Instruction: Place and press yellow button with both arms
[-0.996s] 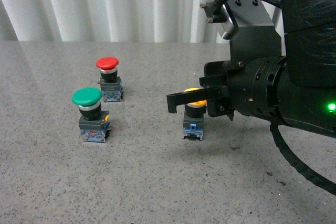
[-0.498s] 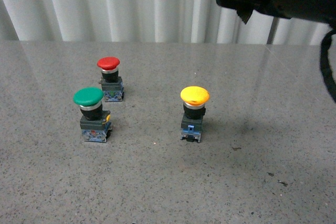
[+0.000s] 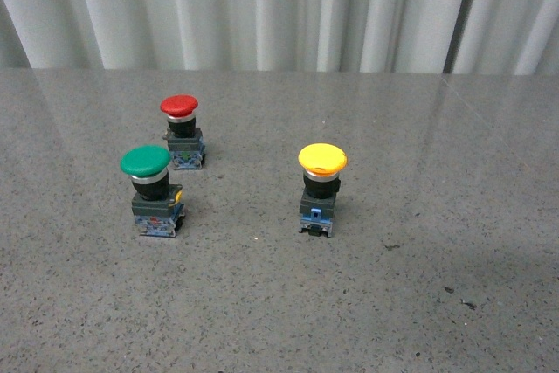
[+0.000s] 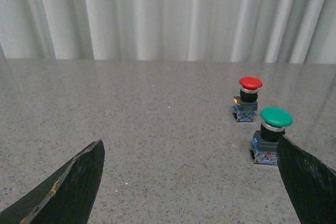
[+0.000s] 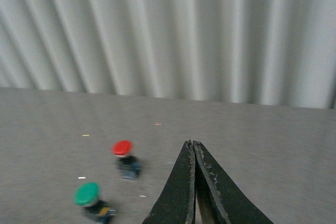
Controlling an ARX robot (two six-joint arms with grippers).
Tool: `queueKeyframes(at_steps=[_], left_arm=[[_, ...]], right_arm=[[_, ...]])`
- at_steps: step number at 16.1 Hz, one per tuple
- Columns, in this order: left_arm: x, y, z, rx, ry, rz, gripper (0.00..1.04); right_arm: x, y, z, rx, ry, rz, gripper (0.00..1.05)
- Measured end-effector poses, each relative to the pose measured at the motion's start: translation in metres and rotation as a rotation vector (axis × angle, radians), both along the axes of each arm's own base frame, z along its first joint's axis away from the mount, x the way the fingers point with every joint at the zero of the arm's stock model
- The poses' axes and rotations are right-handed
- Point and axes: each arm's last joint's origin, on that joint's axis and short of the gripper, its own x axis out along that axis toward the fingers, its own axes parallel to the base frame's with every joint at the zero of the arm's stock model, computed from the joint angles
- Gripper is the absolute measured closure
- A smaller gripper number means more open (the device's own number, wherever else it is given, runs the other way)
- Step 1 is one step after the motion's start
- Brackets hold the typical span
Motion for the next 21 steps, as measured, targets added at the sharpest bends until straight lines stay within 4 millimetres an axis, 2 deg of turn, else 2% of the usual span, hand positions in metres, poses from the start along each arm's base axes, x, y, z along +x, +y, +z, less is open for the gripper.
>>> queueKeyframes(at_steps=[1, 2, 4, 5, 6, 10, 11, 17, 19, 21], left_arm=[[0.0, 0.0, 0.0, 0.0, 0.0, 0.0, 0.07], [0.0, 0.0, 0.0, 0.0, 0.0, 0.002, 0.07], [0.0, 0.0, 0.0, 0.0, 0.0, -0.001, 0.07], [0.0, 0.0, 0.0, 0.0, 0.0, 0.0, 0.07], [0.0, 0.0, 0.0, 0.0, 0.0, 0.0, 0.07], [0.0, 0.0, 0.0, 0.0, 0.0, 0.0, 0.07], [0.0, 0.0, 0.0, 0.0, 0.0, 0.001, 0.07], [0.0, 0.0, 0.0, 0.0, 0.0, 0.0, 0.07], [0.0, 0.0, 0.0, 0.0, 0.0, 0.0, 0.07], [0.0, 0.0, 0.0, 0.0, -0.001, 0.0, 0.07]], right_arm=[[-0.016, -0.019, -0.002, -0.08, 0.017, -0.207, 1.03], [-0.033, -0.048, -0.017, -0.149, 0.055, -0.379, 1.03], [-0.063, -0.084, -0.04, -0.176, 0.064, -0.446, 1.03], [-0.07, -0.09, -0.039, -0.149, 0.015, -0.445, 1.03], [-0.073, -0.094, -0.041, -0.14, -0.01, -0.441, 1.03], [-0.079, -0.104, -0.072, -0.163, 0.023, -0.438, 1.03], [-0.084, -0.118, -0.082, -0.165, 0.012, -0.452, 1.03], [-0.091, -0.117, -0.096, -0.165, 0.01, -0.433, 1.03], [-0.099, -0.117, -0.104, -0.172, 0.043, -0.429, 1.03], [-0.102, -0.117, -0.105, -0.16, -0.008, -0.434, 1.03]])
